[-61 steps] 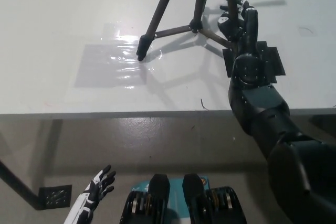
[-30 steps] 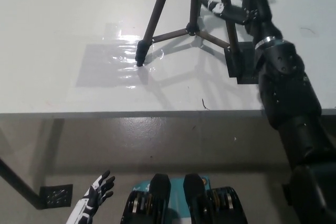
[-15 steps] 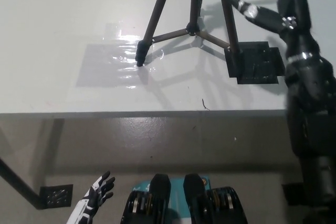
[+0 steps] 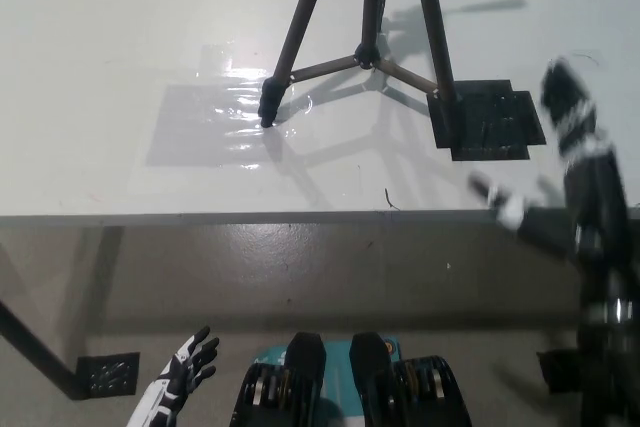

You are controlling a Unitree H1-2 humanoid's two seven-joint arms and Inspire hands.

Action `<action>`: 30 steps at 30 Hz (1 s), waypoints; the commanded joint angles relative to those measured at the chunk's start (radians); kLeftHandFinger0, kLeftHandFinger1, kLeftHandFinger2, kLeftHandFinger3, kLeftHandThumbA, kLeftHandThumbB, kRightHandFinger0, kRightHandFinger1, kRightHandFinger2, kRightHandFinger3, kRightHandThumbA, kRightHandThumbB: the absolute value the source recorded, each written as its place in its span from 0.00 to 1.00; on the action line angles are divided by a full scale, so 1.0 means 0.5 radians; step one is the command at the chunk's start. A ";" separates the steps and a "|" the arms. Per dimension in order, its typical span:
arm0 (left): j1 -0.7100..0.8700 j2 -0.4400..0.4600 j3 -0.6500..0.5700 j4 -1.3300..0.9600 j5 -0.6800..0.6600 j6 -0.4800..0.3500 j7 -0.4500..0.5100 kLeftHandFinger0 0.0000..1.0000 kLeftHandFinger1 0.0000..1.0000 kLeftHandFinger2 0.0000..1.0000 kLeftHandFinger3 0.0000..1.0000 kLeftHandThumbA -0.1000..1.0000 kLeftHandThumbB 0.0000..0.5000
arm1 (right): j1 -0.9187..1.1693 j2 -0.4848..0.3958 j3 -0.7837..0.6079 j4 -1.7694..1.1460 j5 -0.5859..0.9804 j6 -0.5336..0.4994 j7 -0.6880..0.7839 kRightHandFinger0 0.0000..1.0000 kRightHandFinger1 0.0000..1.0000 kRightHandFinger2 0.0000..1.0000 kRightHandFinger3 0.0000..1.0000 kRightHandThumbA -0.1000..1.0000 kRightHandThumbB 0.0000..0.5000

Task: A tripod lies near the right hand side of the table and the robot grab a leg of the tripod using its right hand and put it up right.

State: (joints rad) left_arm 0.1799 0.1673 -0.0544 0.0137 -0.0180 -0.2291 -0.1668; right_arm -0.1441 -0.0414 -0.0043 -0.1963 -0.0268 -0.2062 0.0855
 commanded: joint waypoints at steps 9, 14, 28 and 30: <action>-0.025 0.004 0.032 -0.069 -0.005 -0.070 0.020 1.00 1.00 1.00 1.00 1.00 0.70 | 0.510 0.061 0.193 0.248 -0.058 -0.528 -0.119 1.00 1.00 1.00 1.00 1.00 0.67; -0.032 -0.006 0.044 -0.038 0.008 -0.106 0.037 1.00 1.00 1.00 1.00 1.00 0.67 | 0.444 0.066 0.175 0.597 0.076 -0.528 -0.046 1.00 1.00 1.00 1.00 1.00 0.74; -0.063 -0.007 0.029 -0.021 -0.014 -0.106 0.004 1.00 1.00 1.00 1.00 1.00 0.67 | 0.396 0.031 0.158 0.685 0.115 -0.435 -0.026 1.00 1.00 1.00 1.00 1.00 0.77; -0.073 0.000 0.026 -0.016 -0.008 -0.098 -0.001 1.00 1.00 1.00 1.00 1.00 0.69 | 0.395 0.028 0.157 0.660 0.135 -0.391 -0.017 1.00 1.00 1.00 1.00 1.00 0.78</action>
State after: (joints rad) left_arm 0.1551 0.1613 -0.0451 0.0120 -0.0174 -0.2410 -0.1649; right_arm 0.0635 -0.0287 0.0833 0.1610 -0.0061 -0.4009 0.0605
